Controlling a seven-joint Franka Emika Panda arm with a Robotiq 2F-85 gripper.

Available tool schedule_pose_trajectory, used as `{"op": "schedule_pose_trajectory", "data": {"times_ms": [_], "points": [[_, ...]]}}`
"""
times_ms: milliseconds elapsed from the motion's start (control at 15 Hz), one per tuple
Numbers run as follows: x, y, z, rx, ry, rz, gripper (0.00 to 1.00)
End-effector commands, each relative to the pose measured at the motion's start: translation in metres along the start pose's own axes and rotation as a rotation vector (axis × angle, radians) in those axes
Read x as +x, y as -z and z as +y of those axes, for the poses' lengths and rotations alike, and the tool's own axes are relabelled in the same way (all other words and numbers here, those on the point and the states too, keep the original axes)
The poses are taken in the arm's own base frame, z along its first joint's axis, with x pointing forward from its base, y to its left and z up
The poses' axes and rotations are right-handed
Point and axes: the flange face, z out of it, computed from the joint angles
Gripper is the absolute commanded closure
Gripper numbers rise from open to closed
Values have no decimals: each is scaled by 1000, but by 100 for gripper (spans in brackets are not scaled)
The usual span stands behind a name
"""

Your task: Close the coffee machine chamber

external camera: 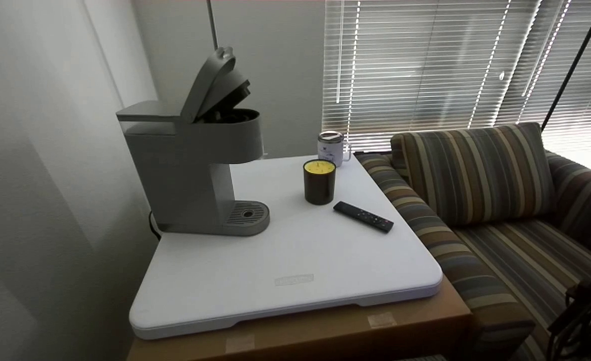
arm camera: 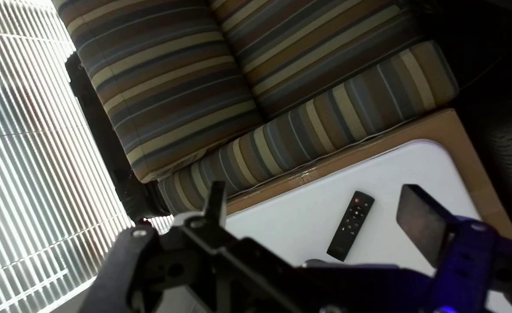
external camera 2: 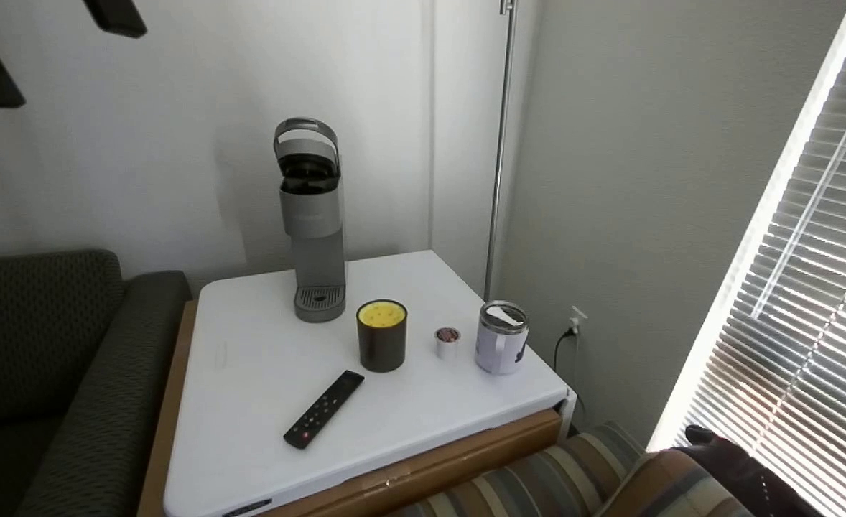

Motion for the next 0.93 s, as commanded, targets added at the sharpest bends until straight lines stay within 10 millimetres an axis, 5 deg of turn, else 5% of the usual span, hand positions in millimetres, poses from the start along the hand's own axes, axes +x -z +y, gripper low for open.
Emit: {"op": "schedule_pose_trajectory", "data": {"times_ms": [0, 600, 867], "points": [[0, 1, 0, 1, 0, -1, 0], [-4, 4, 11, -33, -9, 18, 0], [12, 7, 18, -96, -141, 11, 0]]}}
